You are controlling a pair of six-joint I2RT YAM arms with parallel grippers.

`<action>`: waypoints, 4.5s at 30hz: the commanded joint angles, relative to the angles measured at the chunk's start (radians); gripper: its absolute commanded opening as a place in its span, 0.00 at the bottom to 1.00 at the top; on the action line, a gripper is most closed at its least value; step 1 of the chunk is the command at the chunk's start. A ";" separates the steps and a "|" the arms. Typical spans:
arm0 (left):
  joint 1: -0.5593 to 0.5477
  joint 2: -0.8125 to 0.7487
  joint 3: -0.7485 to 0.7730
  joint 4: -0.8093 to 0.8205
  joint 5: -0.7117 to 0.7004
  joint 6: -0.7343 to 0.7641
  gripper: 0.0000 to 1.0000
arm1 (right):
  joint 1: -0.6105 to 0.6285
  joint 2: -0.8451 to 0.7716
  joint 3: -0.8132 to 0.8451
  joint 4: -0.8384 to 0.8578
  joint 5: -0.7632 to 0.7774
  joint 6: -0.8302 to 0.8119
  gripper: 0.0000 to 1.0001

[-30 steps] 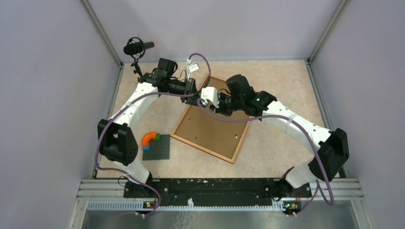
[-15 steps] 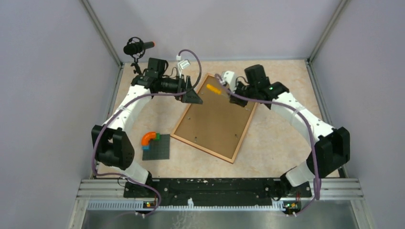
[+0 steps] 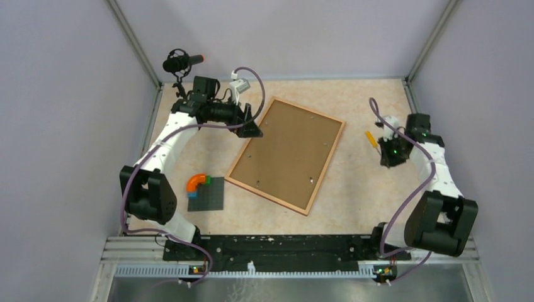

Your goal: Take the photo out of the frame

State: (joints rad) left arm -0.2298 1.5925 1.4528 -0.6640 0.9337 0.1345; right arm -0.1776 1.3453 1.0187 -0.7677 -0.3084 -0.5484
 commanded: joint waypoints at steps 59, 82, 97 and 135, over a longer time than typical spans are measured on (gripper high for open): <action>-0.366 -0.020 -0.133 -0.186 -0.394 0.778 0.99 | -0.116 0.057 0.204 -0.123 -0.042 0.175 0.83; -0.459 -0.121 -0.212 -0.200 -0.532 0.712 0.99 | 0.171 0.322 0.368 -0.014 -0.076 0.297 0.87; -0.614 0.007 -0.221 -0.206 -0.599 0.736 0.96 | 0.198 0.169 0.162 0.017 -0.244 0.370 0.88; -0.846 0.236 -0.234 -0.154 -0.862 0.733 0.54 | 0.023 0.177 0.111 0.045 -0.386 0.465 0.89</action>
State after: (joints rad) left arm -1.0615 1.7874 1.2217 -0.8402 0.1520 0.9161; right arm -0.1493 1.5349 1.1370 -0.7410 -0.6613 -0.0952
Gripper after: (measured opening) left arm 0.554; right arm 0.893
